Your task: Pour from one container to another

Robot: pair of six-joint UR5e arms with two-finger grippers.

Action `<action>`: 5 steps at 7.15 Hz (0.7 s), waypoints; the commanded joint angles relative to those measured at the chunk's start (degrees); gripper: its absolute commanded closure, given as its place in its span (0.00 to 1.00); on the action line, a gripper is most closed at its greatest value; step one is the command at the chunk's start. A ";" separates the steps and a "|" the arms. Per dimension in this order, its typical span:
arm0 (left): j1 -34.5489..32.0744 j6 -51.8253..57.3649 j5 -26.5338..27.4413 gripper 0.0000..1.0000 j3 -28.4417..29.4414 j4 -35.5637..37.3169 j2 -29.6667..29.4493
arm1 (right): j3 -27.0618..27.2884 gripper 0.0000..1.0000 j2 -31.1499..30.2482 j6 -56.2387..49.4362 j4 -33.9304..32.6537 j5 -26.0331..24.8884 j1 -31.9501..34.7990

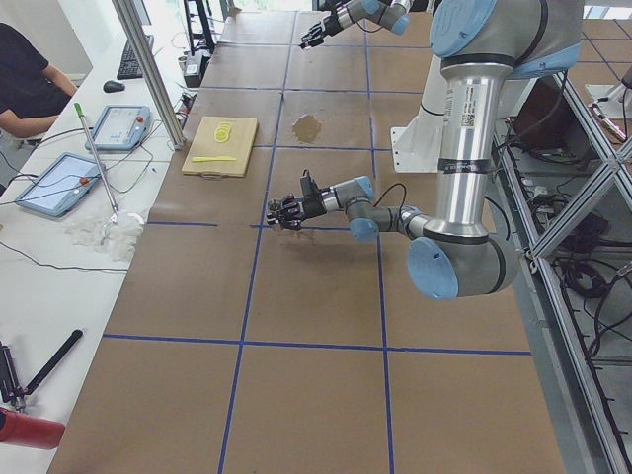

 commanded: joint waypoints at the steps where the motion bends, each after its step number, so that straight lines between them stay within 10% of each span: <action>1: 1.66 -0.13 0.05 0.94 0.50 2.00 -0.06 | -0.08 1.00 0.03 0.00 0.01 0.07 0.00; 5: 2.28 0.30 -0.21 0.73 0.24 3.16 -0.06 | -0.25 1.00 0.03 0.00 0.01 0.33 0.00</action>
